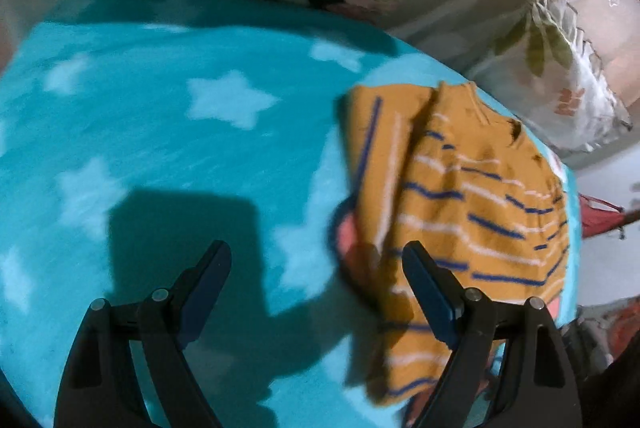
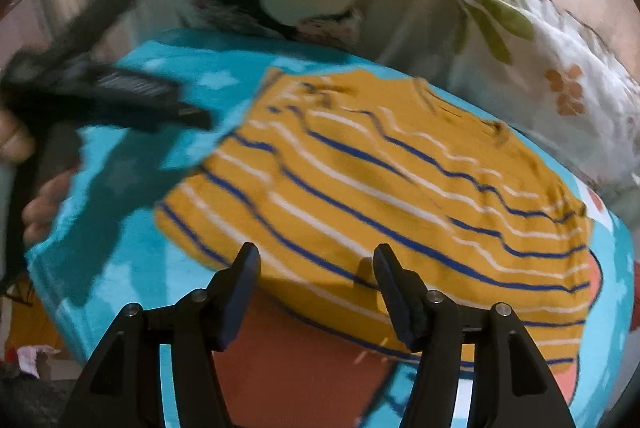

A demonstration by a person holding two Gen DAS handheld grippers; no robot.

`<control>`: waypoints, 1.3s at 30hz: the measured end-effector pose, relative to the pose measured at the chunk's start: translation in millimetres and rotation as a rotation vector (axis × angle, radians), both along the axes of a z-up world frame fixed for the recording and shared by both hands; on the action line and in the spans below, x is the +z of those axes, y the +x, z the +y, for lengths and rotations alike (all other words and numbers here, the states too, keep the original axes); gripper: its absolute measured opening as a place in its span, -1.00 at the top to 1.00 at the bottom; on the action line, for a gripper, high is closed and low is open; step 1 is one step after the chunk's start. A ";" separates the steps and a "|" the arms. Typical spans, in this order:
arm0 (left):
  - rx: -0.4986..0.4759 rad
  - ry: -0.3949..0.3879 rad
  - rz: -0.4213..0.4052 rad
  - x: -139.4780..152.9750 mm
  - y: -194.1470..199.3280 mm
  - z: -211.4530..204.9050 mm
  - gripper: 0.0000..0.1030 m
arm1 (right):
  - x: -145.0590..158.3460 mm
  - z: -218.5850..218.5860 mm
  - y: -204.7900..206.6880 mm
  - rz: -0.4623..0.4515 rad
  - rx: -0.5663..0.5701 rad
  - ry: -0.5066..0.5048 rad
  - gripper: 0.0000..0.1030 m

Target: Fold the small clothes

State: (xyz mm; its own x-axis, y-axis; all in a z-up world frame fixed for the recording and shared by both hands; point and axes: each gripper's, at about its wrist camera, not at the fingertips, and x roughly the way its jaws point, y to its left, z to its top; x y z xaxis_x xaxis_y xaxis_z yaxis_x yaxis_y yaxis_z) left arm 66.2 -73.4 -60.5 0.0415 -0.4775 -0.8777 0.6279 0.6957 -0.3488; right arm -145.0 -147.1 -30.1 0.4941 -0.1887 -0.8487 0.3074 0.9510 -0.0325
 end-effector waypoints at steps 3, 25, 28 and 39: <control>-0.044 -0.051 0.048 -2.8 5.7 -17.6 -0.68 | -5.8 20.6 8.5 0.001 0.072 -0.015 -0.25; -0.092 -0.108 0.117 -5.6 6.4 -86.3 0.68 | -30.1 79.8 46.7 -0.007 0.226 -0.221 0.74; -0.081 -0.117 0.058 19.4 -10.3 -87.3 0.70 | -12.4 68.6 33.7 -0.069 0.209 -0.171 0.78; -0.176 -0.211 -0.096 120.7 -128.2 -193.1 0.75 | 59.4 -42.5 -80.9 -0.280 0.042 -0.123 0.82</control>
